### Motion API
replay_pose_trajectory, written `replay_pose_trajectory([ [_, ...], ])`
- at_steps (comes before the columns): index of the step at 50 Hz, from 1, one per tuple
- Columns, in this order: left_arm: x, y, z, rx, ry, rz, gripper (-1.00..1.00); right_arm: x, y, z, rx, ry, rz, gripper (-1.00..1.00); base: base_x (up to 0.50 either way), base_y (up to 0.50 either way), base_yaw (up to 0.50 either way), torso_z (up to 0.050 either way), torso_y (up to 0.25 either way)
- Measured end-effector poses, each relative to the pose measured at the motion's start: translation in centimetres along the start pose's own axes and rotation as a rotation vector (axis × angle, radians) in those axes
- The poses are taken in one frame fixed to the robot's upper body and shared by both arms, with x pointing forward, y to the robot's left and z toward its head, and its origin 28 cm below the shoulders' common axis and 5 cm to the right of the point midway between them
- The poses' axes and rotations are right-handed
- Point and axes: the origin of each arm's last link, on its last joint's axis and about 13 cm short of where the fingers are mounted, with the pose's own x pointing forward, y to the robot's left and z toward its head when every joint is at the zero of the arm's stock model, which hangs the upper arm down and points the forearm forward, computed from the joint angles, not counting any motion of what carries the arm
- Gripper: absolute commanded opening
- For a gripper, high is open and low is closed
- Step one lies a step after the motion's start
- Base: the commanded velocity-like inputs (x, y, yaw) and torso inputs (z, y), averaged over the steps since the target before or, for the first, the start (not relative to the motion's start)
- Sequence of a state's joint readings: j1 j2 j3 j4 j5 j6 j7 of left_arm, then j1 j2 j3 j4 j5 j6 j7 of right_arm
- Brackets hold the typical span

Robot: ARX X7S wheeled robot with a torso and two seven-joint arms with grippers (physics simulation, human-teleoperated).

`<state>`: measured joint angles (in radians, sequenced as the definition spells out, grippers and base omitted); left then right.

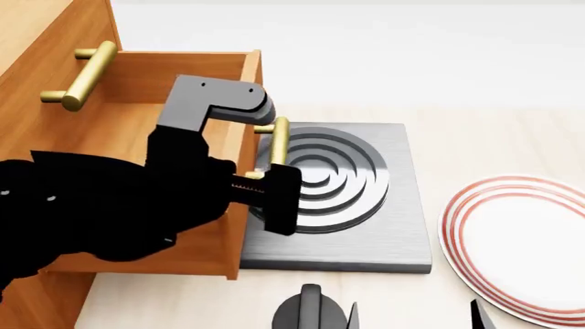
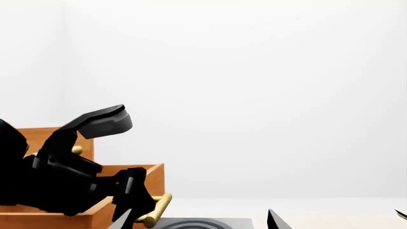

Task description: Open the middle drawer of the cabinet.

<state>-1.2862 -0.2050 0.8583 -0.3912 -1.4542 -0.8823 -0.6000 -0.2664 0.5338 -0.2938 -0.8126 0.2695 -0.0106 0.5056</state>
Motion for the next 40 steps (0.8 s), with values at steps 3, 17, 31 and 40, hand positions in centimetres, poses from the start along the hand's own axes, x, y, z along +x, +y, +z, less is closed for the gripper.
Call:
replay_pose_trajectory([
  [3,0.1,-0.4,0.0,0.000,-0.004,-0.014,1.00,0.0,0.0,0.0,0.000,0.000,0.000,1.00,0.00,0.00,0.00,0.000,0.000],
  [17,0.7,-1.4,-0.3,0.039,-0.014,-0.016,1.00,0.0,0.0,0.0,0.001,0.001,0.000,1.00,0.00,0.00,0.00,0.000,0.000],
  [31,1.0,-2.0,-0.6,0.110,-0.015,0.026,1.00,-0.1,-0.1,0.0,0.001,0.001,-0.002,1.00,0.00,0.00,-0.01,0.000,0.000],
  [40,1.0,-2.1,-0.8,0.135,-0.020,0.036,1.00,-0.1,-0.1,0.1,0.001,0.001,-0.004,1.00,0.00,0.00,-0.01,-0.001,0.000],
])
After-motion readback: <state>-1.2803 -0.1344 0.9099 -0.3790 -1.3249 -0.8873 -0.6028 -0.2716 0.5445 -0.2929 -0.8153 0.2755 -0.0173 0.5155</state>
